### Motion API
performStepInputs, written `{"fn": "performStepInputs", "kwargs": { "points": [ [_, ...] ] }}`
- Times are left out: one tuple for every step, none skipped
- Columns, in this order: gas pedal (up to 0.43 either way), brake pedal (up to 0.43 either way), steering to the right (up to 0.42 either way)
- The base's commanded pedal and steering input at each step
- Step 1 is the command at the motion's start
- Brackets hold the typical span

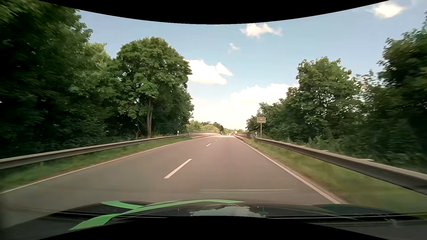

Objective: Follow the waypoints while adhering to traffic rules and regulations

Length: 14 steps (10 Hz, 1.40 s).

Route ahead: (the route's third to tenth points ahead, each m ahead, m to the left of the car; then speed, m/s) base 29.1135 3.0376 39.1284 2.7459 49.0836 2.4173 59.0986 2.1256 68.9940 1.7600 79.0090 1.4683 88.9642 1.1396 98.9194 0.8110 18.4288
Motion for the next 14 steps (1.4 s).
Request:
{"fn": "performStepInputs", "kwargs": {
  "points": [
    [0.15,0.0,0.0],
    [0.15,0.0,0.0],
    [0.15,0.0,0.0],
    [0.13,0.0,0.0],
    [0.11,0.0,0.001],
    [0.11,0.0,0.001],
    [0.11,0.0,0.001],
    [0.11,0.0,0.002],
    [0.118,0.0,0.003],
    [0.13,0.0,0.003],
    [0.15,0.0,0.003],
    [0.157,0.0,0.003],
    [0.169,0.0,0.003],
    [0.189,0.0,0.003]
  ]
}}
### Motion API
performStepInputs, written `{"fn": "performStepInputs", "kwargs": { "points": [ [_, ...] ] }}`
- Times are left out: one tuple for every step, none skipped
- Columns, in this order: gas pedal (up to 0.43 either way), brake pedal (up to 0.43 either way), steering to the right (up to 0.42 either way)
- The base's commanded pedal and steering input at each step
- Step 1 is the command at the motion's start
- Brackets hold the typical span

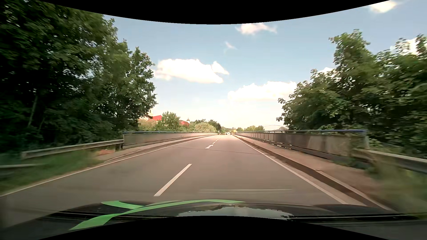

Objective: Follow the waypoints while adhering to traffic rules and regulations

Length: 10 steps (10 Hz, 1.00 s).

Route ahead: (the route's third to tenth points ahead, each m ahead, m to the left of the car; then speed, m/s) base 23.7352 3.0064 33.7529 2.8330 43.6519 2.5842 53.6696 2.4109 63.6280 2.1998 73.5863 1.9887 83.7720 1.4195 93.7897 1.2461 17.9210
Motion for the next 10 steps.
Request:
{"fn": "performStepInputs", "kwargs": {
  "points": [
    [0.189,0.0,0.003],
    [0.189,0.0,0.003],
    [0.189,0.0,0.001],
    [0.169,0.0,0.001],
    [0.157,0.0,0.001],
    [0.138,0.0,0.001],
    [0.13,0.0,0.001],
    [0.13,0.0,0.001],
    [0.138,0.0,0.001],
    [0.15,0.0,0.001]
  ]
}}
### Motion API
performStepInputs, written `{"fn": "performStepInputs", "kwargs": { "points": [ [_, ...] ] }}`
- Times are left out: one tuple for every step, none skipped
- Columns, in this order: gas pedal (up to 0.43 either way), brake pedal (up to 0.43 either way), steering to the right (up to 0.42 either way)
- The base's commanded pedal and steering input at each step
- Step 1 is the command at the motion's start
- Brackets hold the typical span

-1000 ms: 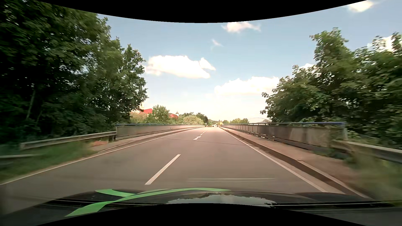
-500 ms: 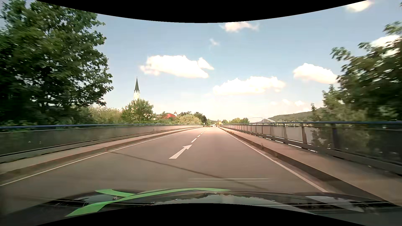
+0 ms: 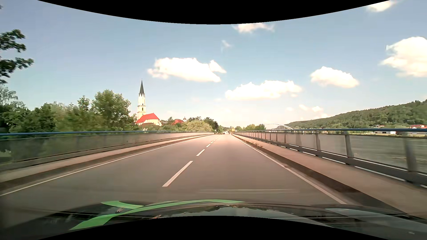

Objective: Follow the waypoints while adhering to traffic rules and regulations

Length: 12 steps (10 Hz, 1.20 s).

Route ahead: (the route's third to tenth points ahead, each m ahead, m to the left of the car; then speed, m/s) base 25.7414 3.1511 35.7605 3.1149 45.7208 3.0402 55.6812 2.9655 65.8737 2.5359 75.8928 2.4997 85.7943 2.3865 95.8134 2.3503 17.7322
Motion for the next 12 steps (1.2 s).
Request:
{"fn": "performStepInputs", "kwargs": {
  "points": [
    [0.157,0.0,0.001],
    [0.157,0.0,0.0],
    [0.157,0.0,-0.001],
    [0.15,0.0,-0.001],
    [0.138,0.0,-0.001],
    [0.13,0.0,-0.001],
    [0.13,0.0,-0.001],
    [0.138,0.0,-0.001],
    [0.15,0.0,-0.001],
    [0.157,0.0,-0.001],
    [0.157,0.0,-0.001],
    [0.157,0.0,-0.001]
  ]
}}
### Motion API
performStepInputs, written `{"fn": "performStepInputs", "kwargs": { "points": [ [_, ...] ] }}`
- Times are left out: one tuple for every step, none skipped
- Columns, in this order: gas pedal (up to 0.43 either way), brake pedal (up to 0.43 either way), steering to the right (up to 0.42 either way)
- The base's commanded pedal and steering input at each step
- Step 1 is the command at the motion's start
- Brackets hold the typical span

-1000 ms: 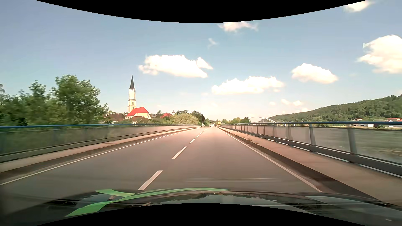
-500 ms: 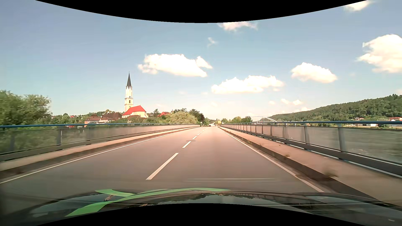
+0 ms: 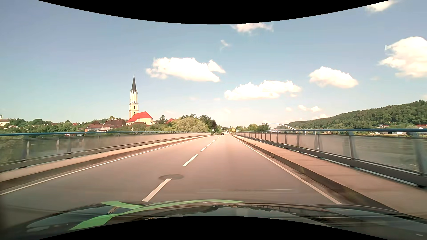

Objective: Follow the waypoints while adhering to traffic rules and regulations

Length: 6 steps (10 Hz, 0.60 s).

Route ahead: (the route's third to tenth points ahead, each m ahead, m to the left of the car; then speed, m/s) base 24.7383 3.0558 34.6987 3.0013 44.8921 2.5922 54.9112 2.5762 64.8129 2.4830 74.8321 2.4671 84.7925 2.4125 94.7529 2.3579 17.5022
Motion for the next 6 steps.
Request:
{"fn": "performStepInputs", "kwargs": {
  "points": [
    [0.157,0.0,-0.001],
    [0.15,0.0,-0.001],
    [0.15,0.0,-0.001],
    [0.15,0.0,-0.001],
    [0.157,0.0,-0.001],
    [0.169,0.0,-0.001]
  ]
}}
